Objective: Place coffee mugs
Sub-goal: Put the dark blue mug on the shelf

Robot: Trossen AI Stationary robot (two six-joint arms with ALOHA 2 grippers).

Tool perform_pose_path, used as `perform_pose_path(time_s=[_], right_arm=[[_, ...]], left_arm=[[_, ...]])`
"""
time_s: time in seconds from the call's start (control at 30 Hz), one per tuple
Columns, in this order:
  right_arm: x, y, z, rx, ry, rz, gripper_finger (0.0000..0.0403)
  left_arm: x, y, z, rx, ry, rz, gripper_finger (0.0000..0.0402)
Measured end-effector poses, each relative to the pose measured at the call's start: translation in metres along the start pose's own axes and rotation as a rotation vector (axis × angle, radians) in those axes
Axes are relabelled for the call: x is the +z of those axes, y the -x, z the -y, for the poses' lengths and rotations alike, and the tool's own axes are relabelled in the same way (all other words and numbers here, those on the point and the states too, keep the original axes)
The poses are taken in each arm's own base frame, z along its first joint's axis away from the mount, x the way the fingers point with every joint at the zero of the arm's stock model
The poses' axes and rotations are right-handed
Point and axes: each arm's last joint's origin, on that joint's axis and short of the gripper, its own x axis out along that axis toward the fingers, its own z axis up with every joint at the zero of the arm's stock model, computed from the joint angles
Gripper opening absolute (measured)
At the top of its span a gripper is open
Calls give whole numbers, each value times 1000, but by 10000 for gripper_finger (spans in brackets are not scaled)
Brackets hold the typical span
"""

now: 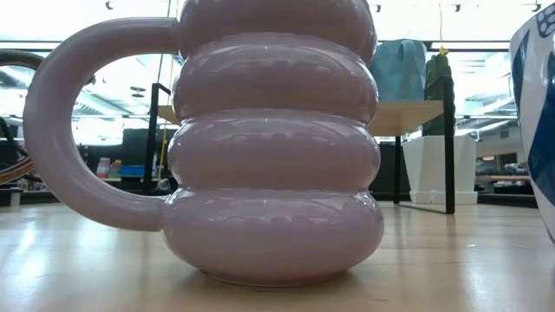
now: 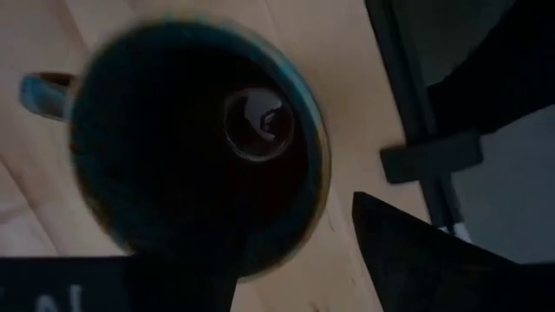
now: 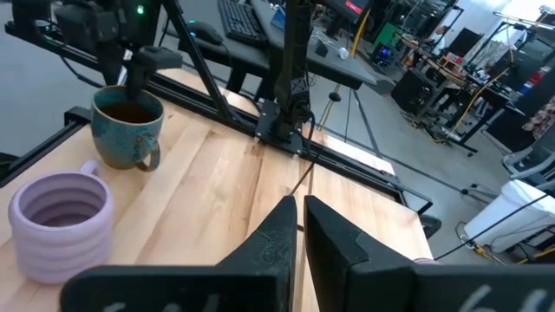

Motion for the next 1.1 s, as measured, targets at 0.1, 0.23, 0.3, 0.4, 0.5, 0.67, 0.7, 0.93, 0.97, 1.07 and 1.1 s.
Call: perform_pose_path(time_s=[0.1,0.23,0.3,0.4,0.5,0.67,0.7,0.93,0.97,1.07,1.1], right_arm=[[0,0,0,0,1,0,32],[0,0,0,0,1,0,32],[0,0,0,0,-1,0,32],[0,0,0,0,-3,0,32],[0,0,0,1,-3,0,32],[0,0,0,1,-7,0,32],[0,0,0,1,-9,0,32],[0,0,0,1,-10,0,32],[0,0,0,1,-11,0,32],[0,0,0,1,-19,0,32],[0,0,0,-1,-32,0,32]], left_arm=[[-4,-10,1,10,-15,-9,208],[-3,-23,1,7,-30,30,194],[-3,-33,1,2,-22,38,184],[-3,-41,0,-14,9,49,163],[-2,-45,-3,-20,38,45,137],[4,-48,-12,-29,90,33,87],[5,-48,-14,-30,95,30,75],[8,-51,-22,-46,88,0,38],[8,-51,-22,-48,88,-4,38],[9,-43,-26,-77,100,1,38],[9,-37,-29,-83,106,5,38]])
